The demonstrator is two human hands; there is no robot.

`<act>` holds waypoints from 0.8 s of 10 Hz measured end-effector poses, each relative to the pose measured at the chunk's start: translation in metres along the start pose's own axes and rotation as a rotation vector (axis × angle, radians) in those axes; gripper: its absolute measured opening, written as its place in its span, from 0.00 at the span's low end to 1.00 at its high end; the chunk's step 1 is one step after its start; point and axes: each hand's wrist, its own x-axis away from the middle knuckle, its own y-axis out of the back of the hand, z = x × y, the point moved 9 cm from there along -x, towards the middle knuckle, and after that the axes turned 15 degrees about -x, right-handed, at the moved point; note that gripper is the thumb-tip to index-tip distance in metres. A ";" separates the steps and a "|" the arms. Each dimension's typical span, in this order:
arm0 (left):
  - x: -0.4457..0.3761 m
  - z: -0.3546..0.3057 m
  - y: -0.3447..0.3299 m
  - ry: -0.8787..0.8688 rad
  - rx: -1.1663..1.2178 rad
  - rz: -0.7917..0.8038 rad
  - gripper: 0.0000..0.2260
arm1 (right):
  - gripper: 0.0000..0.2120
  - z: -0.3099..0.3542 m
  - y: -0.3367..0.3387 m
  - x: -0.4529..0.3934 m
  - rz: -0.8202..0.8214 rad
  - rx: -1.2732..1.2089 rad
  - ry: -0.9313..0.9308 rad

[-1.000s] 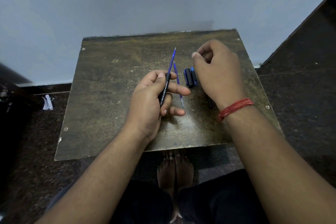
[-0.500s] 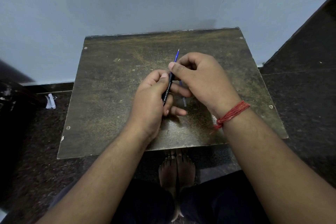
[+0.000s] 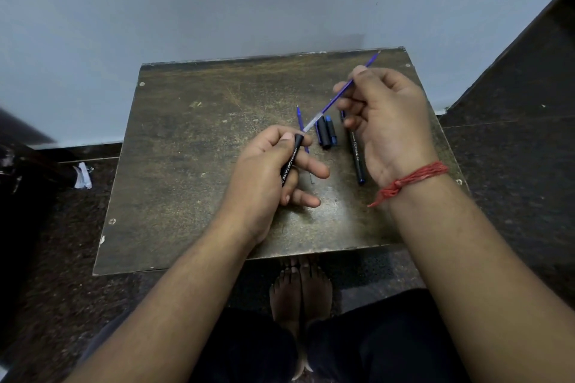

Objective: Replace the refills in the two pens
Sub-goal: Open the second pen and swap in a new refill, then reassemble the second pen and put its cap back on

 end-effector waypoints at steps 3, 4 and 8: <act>-0.001 0.003 0.008 -0.009 -0.018 -0.032 0.10 | 0.07 0.041 0.045 -0.024 -0.149 0.534 0.314; -0.002 0.002 0.008 -0.010 -0.020 -0.044 0.10 | 0.08 0.036 0.049 -0.031 -0.098 0.869 0.306; -0.001 0.002 0.009 -0.007 -0.015 -0.057 0.10 | 0.05 0.010 0.049 -0.038 0.023 1.267 0.198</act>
